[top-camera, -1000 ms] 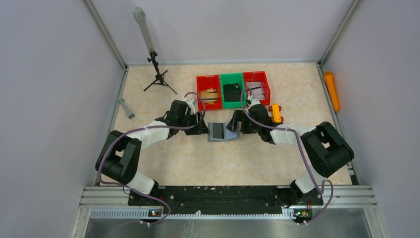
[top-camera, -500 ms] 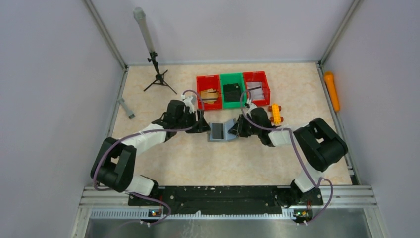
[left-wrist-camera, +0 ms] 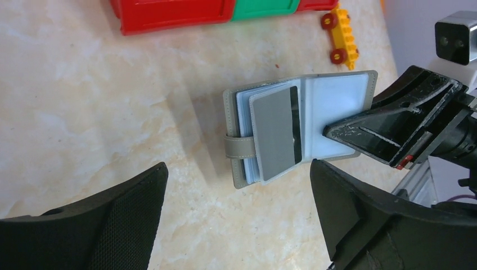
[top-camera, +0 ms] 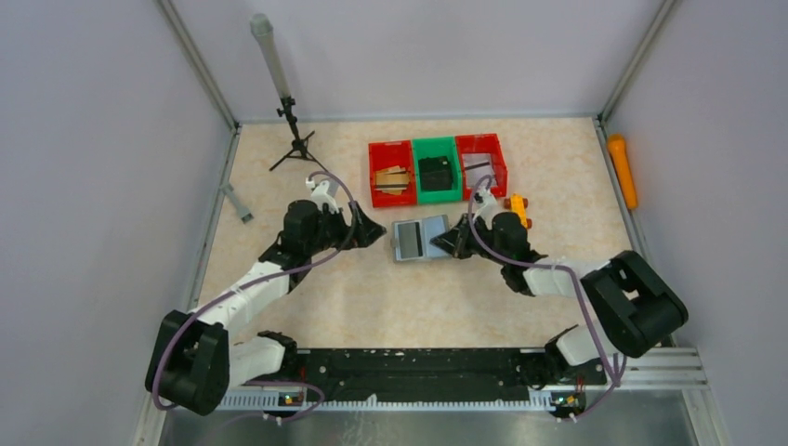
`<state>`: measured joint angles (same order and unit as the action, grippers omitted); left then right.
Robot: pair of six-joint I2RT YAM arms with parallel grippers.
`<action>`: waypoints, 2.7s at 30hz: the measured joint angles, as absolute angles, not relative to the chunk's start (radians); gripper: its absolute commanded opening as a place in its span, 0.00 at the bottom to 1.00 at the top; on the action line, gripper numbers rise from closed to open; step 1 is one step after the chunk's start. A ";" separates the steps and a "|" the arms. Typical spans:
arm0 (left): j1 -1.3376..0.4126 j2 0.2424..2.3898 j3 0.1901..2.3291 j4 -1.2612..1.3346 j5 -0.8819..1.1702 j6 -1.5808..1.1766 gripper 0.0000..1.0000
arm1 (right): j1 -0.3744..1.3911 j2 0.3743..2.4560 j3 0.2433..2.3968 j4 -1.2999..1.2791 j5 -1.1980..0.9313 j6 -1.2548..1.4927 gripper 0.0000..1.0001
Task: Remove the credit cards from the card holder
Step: Pick up the card holder from the center of the board, then remove the credit card from the card holder.
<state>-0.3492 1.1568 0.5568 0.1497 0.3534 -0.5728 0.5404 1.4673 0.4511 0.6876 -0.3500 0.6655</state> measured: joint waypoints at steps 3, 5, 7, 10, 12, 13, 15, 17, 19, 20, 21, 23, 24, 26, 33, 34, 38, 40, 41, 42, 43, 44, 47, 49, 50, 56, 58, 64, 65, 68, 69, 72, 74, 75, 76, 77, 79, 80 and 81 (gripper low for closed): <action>-0.349 1.145 0.533 0.223 0.406 -0.582 0.99 | 0.540 1.412 0.419 0.735 -0.350 0.665 0.00; -0.349 1.143 0.518 0.265 0.448 -0.588 0.99 | 0.540 1.375 0.403 0.766 -0.351 0.666 0.00; -0.349 1.134 0.494 0.316 0.491 -0.600 0.99 | 0.540 1.328 0.385 0.793 -0.353 0.669 0.00; -0.349 1.116 0.466 0.371 0.541 -0.613 0.99 | 0.540 1.278 0.364 0.836 -0.359 0.675 0.00; -0.349 1.115 0.463 0.407 0.574 -0.626 0.99 | 0.540 1.254 0.352 0.880 -0.370 0.679 0.00; -0.349 1.116 0.463 0.419 0.588 -0.629 0.99 | 0.540 1.248 0.346 0.898 -0.376 0.683 0.00; -0.349 1.124 0.463 0.455 0.620 -0.642 0.99 | 0.540 1.243 0.335 0.937 -0.395 0.691 0.00; -0.349 1.146 0.463 0.499 0.660 -0.662 0.99 | 0.540 1.243 0.329 0.963 -0.410 0.698 0.00; -0.349 1.175 0.463 0.546 0.701 -0.686 0.95 | 0.540 1.243 0.325 0.984 -0.426 0.704 0.00; -0.349 1.192 0.463 0.572 0.725 -0.703 0.93 | 0.540 1.243 0.325 0.995 -0.435 0.710 0.00; -0.349 1.203 0.463 0.585 0.738 -0.711 0.91 | 0.540 1.245 0.324 1.011 -0.444 0.713 0.00; -0.349 1.223 0.463 0.612 0.767 -0.727 0.86 | 0.540 1.251 0.323 1.037 -0.462 0.724 0.00; -0.349 1.231 0.463 0.620 0.776 -0.733 0.82 | 0.540 1.257 0.323 1.050 -0.471 0.729 0.00; -0.349 1.242 0.463 0.636 0.795 -0.743 0.74 | 0.540 1.279 0.323 1.082 -0.495 0.743 0.00; -0.349 1.244 0.463 0.669 0.822 -0.764 0.32 | 0.540 1.344 0.323 1.121 -0.551 0.770 0.19; -0.349 1.244 0.463 0.671 0.823 -0.762 0.27 | 0.540 1.348 0.323 1.121 -0.554 0.770 0.21; -0.349 1.246 0.464 0.661 0.822 -0.752 0.15 | 0.540 1.350 0.329 1.094 -0.546 0.757 0.37; -0.349 1.251 0.468 0.644 0.822 -0.747 0.13 | 0.540 1.345 0.337 1.065 -0.525 0.742 0.37; -0.349 1.256 0.471 0.633 0.818 -0.743 0.12 | 0.540 1.336 0.341 1.036 -0.511 0.727 0.39; -0.349 1.259 0.473 0.622 0.817 -0.738 0.11 | 0.540 1.330 0.343 1.018 -0.498 0.717 0.46; -0.349 1.262 0.475 0.610 0.813 -0.733 0.10 | 0.540 1.314 0.344 0.982 -0.472 0.699 0.52; -0.349 1.263 0.476 0.599 0.809 -0.730 0.10 | 0.540 1.310 0.345 0.973 -0.463 0.697 0.57; -0.349 1.263 0.489 0.540 0.781 -0.707 0.10 | 0.540 1.285 0.352 0.891 -0.395 0.662 0.59; -0.349 1.263 0.502 0.493 0.749 -0.687 0.10 | 0.540 1.269 0.356 0.840 -0.353 0.636 0.59; -0.349 1.263 0.509 0.469 0.730 -0.677 0.10 | 0.540 1.258 0.356 0.815 -0.333 0.626 0.59; -0.349 1.278 0.540 0.373 0.659 -0.642 0.10 | 0.540 1.225 0.355 0.782 -0.293 0.577 0.50; -0.349 1.289 0.543 0.361 0.656 -0.636 0.10 | 0.540 1.229 0.353 0.813 -0.327 0.576 0.47; -0.349 1.317 0.545 0.388 0.706 -0.656 0.10 | 0.625 1.347 0.391 0.915 -0.490 0.541 0.41; -0.349 1.316 0.545 0.406 0.719 -0.661 0.10 | 0.642 1.365 0.406 0.911 -0.501 0.534 0.40; -0.349 1.316 0.544 0.444 0.745 -0.676 0.10 | 0.670 1.410 0.449 0.900 -0.528 0.522 0.40; -0.349 1.316 0.544 0.458 0.753 -0.682 0.10 | 0.671 1.418 0.456 0.896 -0.530 0.520 0.40; -0.349 1.311 0.529 0.520 0.787 -0.709 0.10 | 0.671 1.443 0.466 0.887 -0.532 0.524 0.40; -0.349 1.307 0.521 0.546 0.801 -0.718 0.10 | 0.661 1.457 0.466 0.903 -0.553 0.549 0.40; -0.349 1.306 0.518 0.557 0.805 -0.722 0.10 | 0.651 1.465 0.466 0.921 -0.569 0.566 0.40; -0.348 1.305 0.514 0.572 0.810 -0.730 0.10 | 0.634 1.477 0.465 0.952 -0.593 0.594 0.40; -0.348 1.305 0.511 0.585 0.815 -0.735 0.10 | 0.614 1.490 0.465 0.984 -0.610 0.620 0.40; -0.349 1.304 0.501 0.616 0.826 -0.747 0.10 | 0.581 1.515 0.465 1.037 -0.638 0.664 0.41; -0.349 1.304 0.498 0.626 0.829 -0.752 0.10 | 0.571 1.527 0.465 1.060 -0.653 0.685 0.42; -0.348 1.304 0.494 0.637 0.833 -0.759 0.10 | 0.566 1.539 0.465 1.079 -0.666 0.704 0.42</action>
<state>-0.3485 1.3041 0.4942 0.6369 0.8330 -0.7586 0.5655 1.5391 0.4652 1.0786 -0.6662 0.7044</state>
